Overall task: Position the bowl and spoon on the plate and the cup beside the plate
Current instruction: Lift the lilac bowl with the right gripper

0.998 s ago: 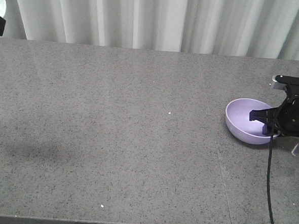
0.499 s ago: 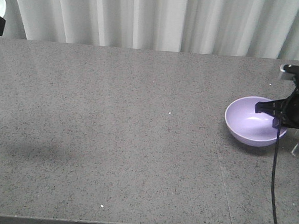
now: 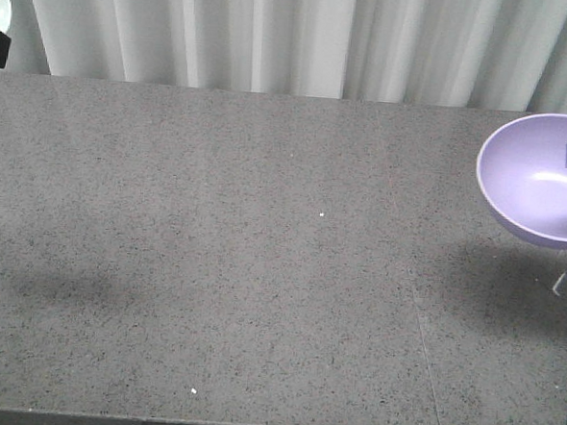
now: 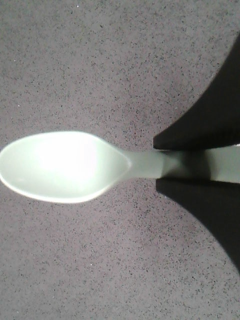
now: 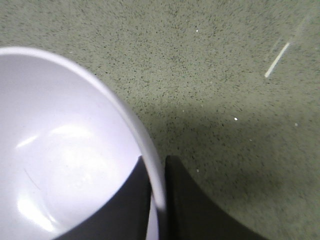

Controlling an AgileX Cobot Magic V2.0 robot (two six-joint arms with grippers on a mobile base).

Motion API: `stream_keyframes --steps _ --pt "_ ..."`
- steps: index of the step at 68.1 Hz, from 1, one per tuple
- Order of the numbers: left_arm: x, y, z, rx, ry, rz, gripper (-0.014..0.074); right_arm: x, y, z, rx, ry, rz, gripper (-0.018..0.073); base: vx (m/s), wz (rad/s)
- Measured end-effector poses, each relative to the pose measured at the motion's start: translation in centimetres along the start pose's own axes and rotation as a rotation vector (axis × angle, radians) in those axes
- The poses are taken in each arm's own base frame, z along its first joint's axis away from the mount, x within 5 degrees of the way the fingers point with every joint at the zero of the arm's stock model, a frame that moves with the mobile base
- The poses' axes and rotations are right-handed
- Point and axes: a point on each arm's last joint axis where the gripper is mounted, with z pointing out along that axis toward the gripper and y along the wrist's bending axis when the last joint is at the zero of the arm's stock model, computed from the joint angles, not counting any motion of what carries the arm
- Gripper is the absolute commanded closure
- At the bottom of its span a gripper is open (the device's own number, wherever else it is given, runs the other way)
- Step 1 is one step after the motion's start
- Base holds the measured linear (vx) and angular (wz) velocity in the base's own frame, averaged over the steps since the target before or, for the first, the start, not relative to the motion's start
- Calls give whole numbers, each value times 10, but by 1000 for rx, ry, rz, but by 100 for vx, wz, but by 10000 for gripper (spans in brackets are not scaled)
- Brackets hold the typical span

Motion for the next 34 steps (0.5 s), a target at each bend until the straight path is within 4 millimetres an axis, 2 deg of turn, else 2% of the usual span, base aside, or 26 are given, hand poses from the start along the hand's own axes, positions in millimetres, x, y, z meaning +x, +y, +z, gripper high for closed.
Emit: stream_keyframes --steps 11,20,34 --pt "0 0 0 0 0 0 603 15 1 -42 -3 -17 -5 566 0 0" --pt "0 0 0 0 0 0 603 27 2 -66 -5 -20 -8 566 0 0" --pt "0 0 0 0 0 0 603 34 2 -78 3 -21 -13 566 0 0"
